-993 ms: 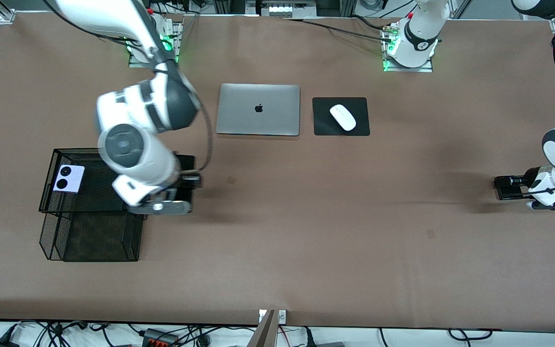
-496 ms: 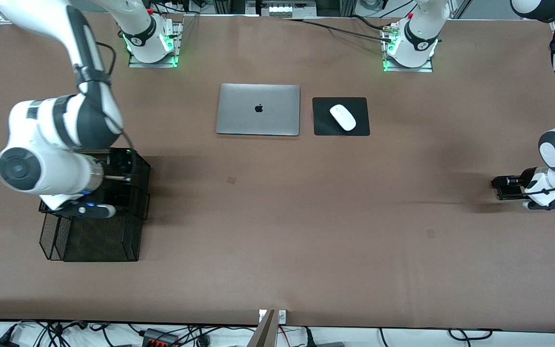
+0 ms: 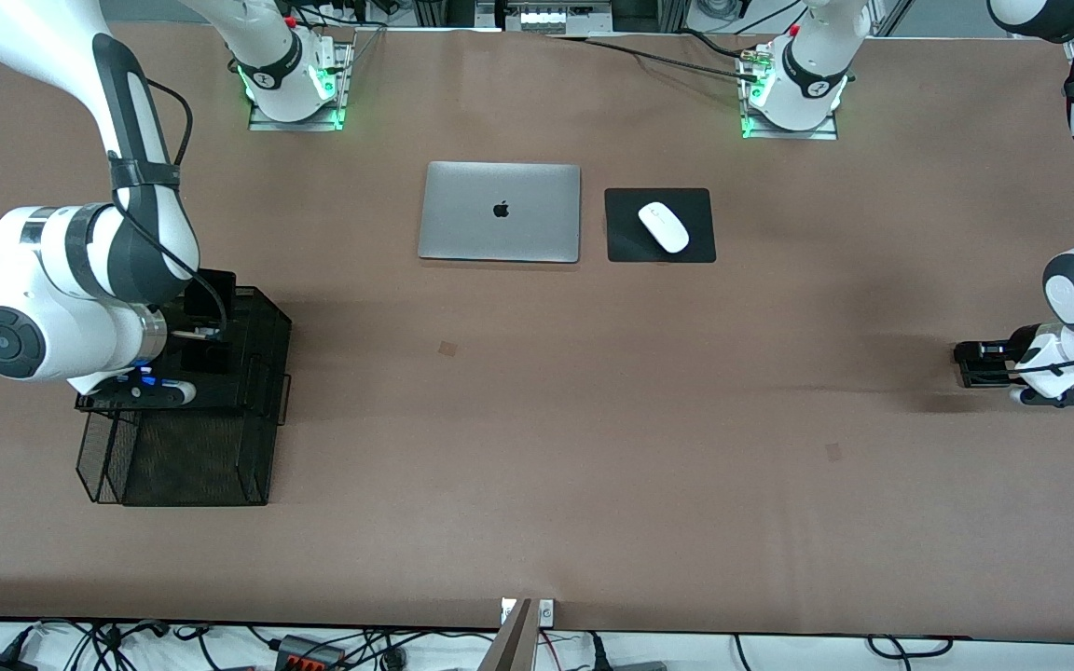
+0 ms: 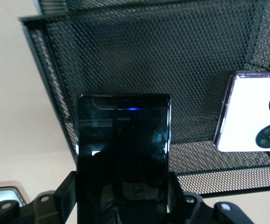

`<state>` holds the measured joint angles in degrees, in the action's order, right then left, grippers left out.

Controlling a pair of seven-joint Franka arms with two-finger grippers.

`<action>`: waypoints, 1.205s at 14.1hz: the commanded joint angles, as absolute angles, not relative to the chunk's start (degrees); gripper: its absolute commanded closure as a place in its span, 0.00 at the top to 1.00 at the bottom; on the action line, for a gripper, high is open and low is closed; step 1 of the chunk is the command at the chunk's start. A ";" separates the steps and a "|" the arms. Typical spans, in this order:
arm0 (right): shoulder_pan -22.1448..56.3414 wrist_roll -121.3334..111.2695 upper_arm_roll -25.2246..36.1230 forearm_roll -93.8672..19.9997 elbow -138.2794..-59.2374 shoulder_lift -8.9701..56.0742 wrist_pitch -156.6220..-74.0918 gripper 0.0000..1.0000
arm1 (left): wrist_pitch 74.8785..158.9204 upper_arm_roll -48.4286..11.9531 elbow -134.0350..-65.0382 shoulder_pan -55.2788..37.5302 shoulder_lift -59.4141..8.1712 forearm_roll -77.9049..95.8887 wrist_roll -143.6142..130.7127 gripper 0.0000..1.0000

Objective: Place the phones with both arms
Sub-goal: 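Lower the black phone into the basket with the right gripper, then withdraw the right gripper while the left gripper carries the dark flip phone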

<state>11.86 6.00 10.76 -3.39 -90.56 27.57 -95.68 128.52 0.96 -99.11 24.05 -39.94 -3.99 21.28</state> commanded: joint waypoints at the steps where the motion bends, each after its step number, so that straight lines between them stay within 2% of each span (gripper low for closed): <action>1: 10.81 5.10 9.93 -2.73 -92.99 24.78 -96.50 0.32 | 122.46 0.70 -99.76 19.88 -36.22 -4.22 14.98 0.30; 5: 10.64 4.13 9.93 -1.76 -93.69 25.14 -100.28 0.33 | 112.95 -0.18 -99.58 10.48 -33.31 1.63 5.46 0.29; 10: 10.28 2.64 9.93 -1.76 -96.06 25.66 -105.90 0.35 | 110.83 -0.26 -98.62 -3.39 -31.12 11.15 -0.85 0.30; 12: 9.58 2.20 9.93 -1.84 -96.06 26.54 -106.87 0.41 | 110.66 -0.18 -95.21 -10.42 -31.46 12.30 -7.26 0.30; 13: 9.58 2.11 9.93 -1.76 -95.98 26.72 -107.83 0.52 | 109.78 0.00 -92.23 -13.33 -32.77 13.17 -11.21 0.30; 15: 9.49 2.20 9.93 -1.93 -95.45 26.54 -108.28 1.00 | 107.76 0.35 -85.81 -17.04 -36.11 16.68 -15.10 0.28; 17: 9.40 2.28 9.93 -1.93 -94.66 25.32 -107.58 1.00 | 107.67 0.09 -81.49 -19.59 -38.66 21.08 -21.15 0.28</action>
<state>10.25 3.12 10.75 -2.54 -94.98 27.33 -108.00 110.39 -0.94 -88.48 -18.21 -34.40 17.59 -17.41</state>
